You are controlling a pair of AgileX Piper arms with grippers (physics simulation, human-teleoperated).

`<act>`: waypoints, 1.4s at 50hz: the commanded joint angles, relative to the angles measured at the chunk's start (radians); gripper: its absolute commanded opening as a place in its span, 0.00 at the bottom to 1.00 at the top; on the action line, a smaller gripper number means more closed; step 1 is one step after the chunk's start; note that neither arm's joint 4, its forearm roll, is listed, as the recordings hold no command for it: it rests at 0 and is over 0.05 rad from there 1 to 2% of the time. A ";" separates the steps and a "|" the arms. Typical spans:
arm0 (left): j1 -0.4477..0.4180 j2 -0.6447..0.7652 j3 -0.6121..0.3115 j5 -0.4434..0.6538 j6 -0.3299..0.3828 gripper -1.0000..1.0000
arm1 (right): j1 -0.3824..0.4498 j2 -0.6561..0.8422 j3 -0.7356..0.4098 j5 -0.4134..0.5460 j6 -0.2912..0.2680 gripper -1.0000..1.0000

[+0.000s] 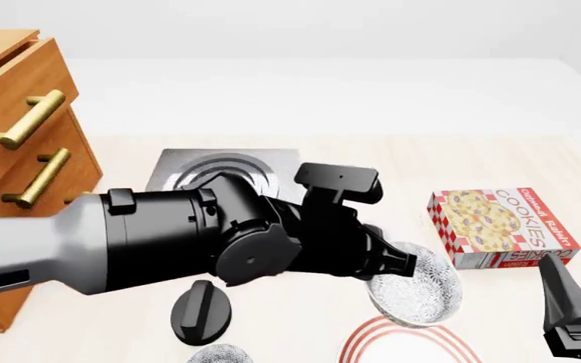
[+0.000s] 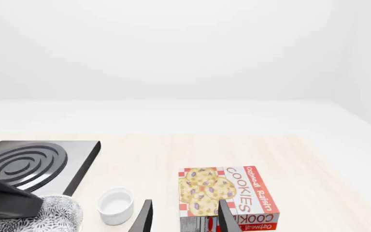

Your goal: Pick the akita bowl on the wooden cabinet and place it on the plate.

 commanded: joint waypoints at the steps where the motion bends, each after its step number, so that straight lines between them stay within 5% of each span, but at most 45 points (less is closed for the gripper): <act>1: -0.012 0.029 -0.009 -0.019 -0.001 0.00 | 0.000 0.000 0.000 0.000 0.000 1.00; 70: -0.038 0.149 -0.011 -0.093 -0.033 0.00 | 0.000 0.000 0.000 0.000 0.000 1.00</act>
